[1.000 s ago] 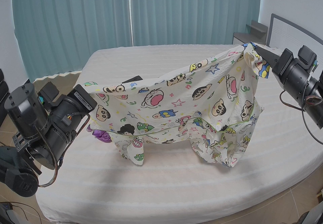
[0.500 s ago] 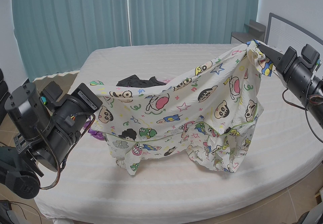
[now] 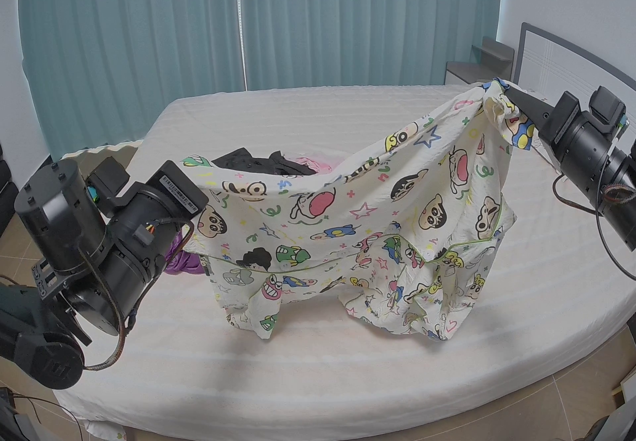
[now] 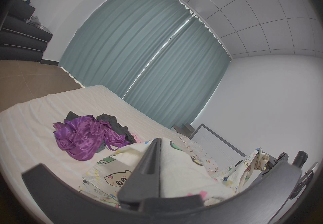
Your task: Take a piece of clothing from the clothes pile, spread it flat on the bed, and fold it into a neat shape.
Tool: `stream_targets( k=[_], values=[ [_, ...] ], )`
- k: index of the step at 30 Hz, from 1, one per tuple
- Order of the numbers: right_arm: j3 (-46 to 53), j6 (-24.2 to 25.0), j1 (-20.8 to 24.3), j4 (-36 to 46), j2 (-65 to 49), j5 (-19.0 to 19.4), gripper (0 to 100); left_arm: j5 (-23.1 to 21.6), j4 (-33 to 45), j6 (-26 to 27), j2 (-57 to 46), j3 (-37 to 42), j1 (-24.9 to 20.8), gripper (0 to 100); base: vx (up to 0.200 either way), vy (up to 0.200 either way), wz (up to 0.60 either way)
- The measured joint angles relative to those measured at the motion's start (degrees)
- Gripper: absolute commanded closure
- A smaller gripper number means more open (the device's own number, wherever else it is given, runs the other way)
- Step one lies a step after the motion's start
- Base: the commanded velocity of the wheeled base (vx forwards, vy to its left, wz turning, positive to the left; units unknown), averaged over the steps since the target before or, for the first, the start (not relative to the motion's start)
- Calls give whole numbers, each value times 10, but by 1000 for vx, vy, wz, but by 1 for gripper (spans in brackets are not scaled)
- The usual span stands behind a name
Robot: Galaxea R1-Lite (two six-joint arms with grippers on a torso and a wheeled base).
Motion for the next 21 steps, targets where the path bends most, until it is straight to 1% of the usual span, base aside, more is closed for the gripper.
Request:
stream_targets(
  k=[7,10,21],
  values=[
    [-3,0,-12,0,7,1,100,0,0,1,9,-9,-1,100,0,-200,0],
    [-7,-1,-20,0,8,4,100,0,-1,1,13,-12,-9,100,0,-200,0],
    [-14,-1,-33,0,8,4,100,1,-3,1,26,-24,-14,100,0,-200,0]
  ],
)
